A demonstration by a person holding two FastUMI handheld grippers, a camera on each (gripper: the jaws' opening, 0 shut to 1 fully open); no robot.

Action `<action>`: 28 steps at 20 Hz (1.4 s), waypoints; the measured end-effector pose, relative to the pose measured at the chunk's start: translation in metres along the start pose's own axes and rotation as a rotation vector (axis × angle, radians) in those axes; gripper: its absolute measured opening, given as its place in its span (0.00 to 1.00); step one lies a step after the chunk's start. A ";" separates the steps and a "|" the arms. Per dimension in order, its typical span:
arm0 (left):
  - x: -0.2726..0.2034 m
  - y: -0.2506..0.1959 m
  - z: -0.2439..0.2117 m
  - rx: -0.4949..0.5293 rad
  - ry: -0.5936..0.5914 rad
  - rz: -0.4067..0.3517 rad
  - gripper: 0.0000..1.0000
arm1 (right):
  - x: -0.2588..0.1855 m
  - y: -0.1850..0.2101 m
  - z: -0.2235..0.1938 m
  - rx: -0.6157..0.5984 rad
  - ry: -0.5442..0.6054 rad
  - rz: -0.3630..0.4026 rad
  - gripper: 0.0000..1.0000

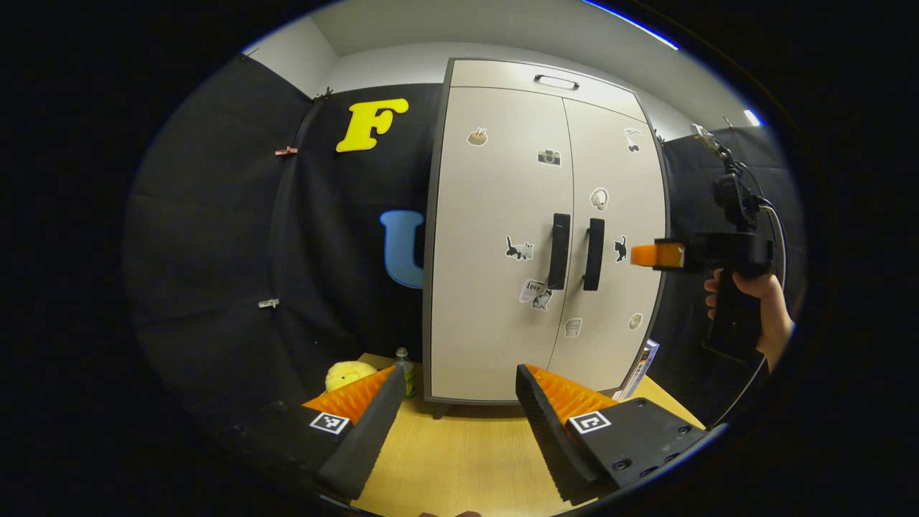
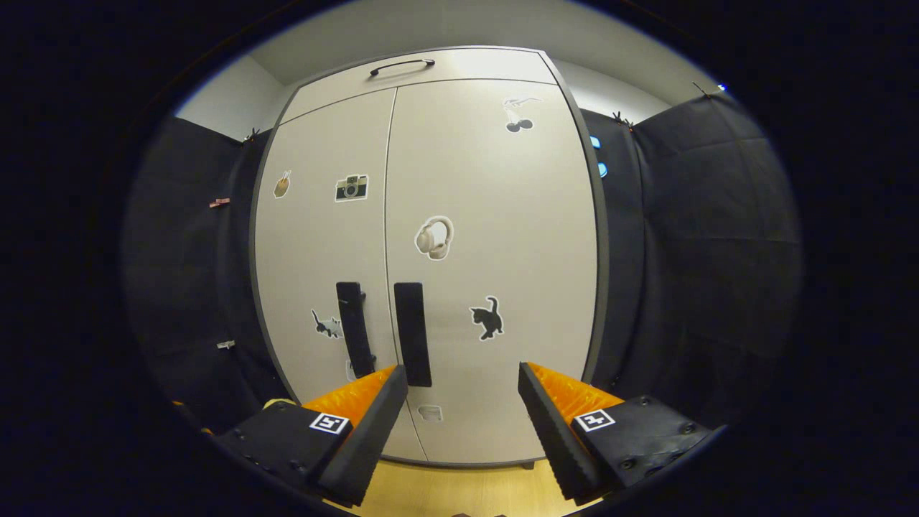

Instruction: Open the right door of the double-door shoe cabinet with the right hand, and open the left door with the left hand.

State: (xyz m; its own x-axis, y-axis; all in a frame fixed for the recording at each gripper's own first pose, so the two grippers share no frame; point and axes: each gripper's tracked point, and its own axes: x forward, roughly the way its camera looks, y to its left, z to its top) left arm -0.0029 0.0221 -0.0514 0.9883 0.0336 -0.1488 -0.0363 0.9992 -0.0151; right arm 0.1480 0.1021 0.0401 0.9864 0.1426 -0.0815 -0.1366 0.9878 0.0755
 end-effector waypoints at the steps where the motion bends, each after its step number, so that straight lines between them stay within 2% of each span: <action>1: -0.002 0.002 -0.003 0.011 0.006 0.000 0.95 | 0.009 0.004 0.004 -0.002 -0.007 0.004 0.98; 7: -0.007 0.017 -0.008 0.099 0.004 0.054 0.95 | 0.062 0.018 0.005 -0.047 0.016 0.005 0.98; 13: -0.008 0.024 -0.015 0.041 0.021 0.070 0.95 | 0.089 0.037 -0.017 -0.043 0.075 0.033 0.98; 16: -0.008 0.031 -0.015 0.034 0.024 0.086 0.95 | 0.098 0.043 -0.020 -0.025 0.084 0.030 0.92; 18: -0.009 0.034 -0.016 0.031 0.023 0.091 0.95 | 0.101 0.042 -0.021 -0.023 0.088 0.013 0.73; 19: -0.010 0.035 -0.017 0.029 0.023 0.094 0.95 | 0.103 0.041 -0.022 -0.024 0.094 0.008 0.59; 21: -0.010 0.037 -0.017 0.023 0.023 0.095 0.95 | 0.104 0.041 -0.023 -0.016 0.101 0.002 0.47; 24: -0.014 0.036 -0.018 0.016 0.025 0.088 0.95 | 0.107 0.046 -0.026 -0.007 0.104 0.013 0.48; 25: -0.014 0.035 -0.019 0.017 0.024 0.085 0.95 | 0.105 0.045 -0.023 -0.006 0.101 0.010 0.35; 26: -0.015 0.035 -0.018 0.019 0.024 0.081 0.95 | 0.104 0.045 -0.024 -0.008 0.104 0.012 0.38; 28: -0.018 0.034 -0.018 0.025 0.022 0.076 0.95 | 0.103 0.045 -0.024 -0.004 0.101 0.020 0.35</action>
State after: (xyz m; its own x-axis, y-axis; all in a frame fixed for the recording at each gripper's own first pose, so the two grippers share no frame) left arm -0.0248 0.0548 -0.0666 0.9794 0.1096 -0.1698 -0.1075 0.9940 0.0215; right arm 0.2418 0.1626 0.0112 0.9694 0.1673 -0.1796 -0.1562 0.9849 0.0743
